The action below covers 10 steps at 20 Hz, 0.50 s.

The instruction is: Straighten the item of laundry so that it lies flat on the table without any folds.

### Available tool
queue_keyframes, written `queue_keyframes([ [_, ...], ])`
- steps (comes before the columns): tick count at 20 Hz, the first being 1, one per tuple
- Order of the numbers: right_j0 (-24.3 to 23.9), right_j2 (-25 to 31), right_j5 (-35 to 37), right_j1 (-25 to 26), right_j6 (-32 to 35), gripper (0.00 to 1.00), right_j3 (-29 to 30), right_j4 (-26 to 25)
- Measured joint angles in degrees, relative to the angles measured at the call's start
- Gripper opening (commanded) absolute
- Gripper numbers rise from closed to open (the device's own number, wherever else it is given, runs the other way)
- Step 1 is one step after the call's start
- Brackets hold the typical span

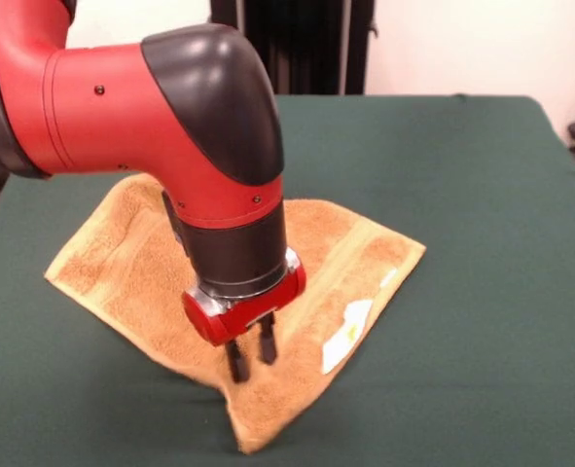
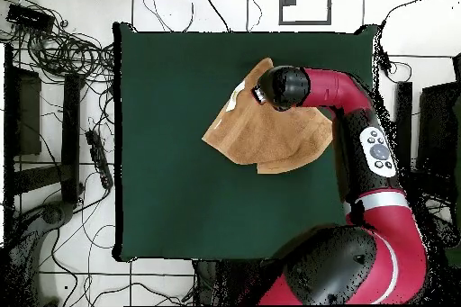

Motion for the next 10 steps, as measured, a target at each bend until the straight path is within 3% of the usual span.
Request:
queue_keyframes([
  [10,1.8,-1.2,-7.8,-0.1,0.0,1.0,0.5,-0.1],
])
